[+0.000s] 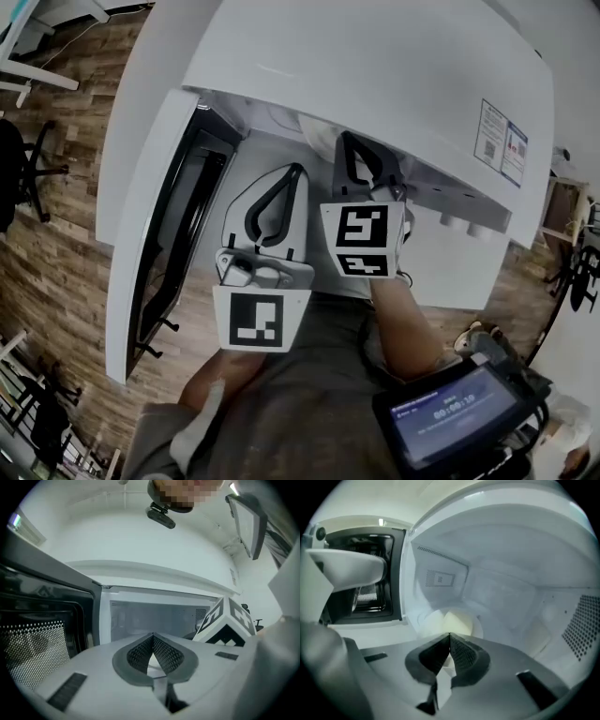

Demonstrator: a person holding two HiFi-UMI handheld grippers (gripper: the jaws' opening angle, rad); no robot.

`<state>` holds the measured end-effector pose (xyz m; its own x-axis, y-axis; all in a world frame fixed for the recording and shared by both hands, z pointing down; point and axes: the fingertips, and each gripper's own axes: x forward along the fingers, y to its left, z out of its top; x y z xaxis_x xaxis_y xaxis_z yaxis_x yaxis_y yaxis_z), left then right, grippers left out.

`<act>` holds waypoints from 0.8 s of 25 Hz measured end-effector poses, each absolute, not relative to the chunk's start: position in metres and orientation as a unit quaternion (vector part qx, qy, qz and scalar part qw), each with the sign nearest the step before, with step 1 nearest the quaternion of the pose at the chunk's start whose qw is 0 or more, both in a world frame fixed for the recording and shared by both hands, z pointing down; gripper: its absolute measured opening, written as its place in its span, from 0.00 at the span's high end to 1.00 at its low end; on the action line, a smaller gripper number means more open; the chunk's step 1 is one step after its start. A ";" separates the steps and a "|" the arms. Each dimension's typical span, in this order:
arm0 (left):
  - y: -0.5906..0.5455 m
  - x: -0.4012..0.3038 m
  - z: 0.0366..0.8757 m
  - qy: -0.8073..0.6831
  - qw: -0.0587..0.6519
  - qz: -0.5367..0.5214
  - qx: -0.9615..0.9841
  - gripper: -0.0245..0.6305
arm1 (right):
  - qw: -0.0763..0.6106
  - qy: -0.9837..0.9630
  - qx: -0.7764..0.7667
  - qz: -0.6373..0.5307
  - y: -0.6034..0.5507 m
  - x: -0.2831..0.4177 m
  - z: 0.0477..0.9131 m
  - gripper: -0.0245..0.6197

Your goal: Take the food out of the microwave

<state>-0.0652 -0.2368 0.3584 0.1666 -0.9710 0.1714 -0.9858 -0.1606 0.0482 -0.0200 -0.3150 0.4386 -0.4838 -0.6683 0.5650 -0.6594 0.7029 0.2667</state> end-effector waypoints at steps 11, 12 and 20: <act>-0.232 -0.060 0.338 -0.633 0.080 0.061 0.768 0.95 | 0.058 -0.815 0.394 0.420 -0.260 0.000 0.451 0.73; -0.232 -0.060 0.337 -0.629 0.078 0.064 0.770 0.95 | 0.034 -0.799 0.391 0.456 -0.261 -0.001 0.454 0.68; -0.233 -0.056 0.342 -0.595 0.068 0.090 0.796 0.95 | -0.107 -0.706 0.387 0.584 -0.293 -0.008 0.463 0.73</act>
